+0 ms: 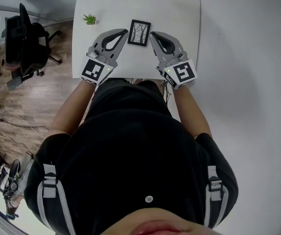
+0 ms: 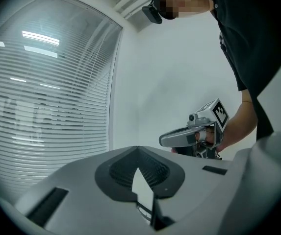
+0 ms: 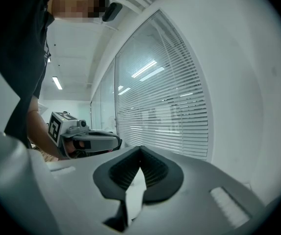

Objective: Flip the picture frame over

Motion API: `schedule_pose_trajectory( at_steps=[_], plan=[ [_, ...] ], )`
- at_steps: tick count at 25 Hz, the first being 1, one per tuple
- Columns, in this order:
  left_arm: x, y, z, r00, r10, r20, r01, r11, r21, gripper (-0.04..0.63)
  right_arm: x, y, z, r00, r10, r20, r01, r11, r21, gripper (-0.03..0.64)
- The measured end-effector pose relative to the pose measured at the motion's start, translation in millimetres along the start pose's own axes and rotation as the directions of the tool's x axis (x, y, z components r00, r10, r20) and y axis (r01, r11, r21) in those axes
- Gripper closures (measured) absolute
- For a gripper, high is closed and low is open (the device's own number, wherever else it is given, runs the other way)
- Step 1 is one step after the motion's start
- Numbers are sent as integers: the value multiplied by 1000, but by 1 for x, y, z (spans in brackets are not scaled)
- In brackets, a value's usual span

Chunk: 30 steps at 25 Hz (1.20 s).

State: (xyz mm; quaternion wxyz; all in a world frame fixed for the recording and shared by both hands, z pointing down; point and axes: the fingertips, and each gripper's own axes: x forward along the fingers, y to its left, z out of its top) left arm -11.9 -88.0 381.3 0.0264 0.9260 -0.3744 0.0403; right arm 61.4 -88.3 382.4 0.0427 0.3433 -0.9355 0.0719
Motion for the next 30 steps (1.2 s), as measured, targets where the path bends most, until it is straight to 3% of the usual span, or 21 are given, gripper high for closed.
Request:
schedule_pose_trajectory(
  at_steps=[30],
  plan=[
    [3, 4, -6, 1000, 19, -13, -19, 1000, -15, 588, 4, -3, -5, 1000, 5, -7, -5, 1000, 7, 607]
  ],
)
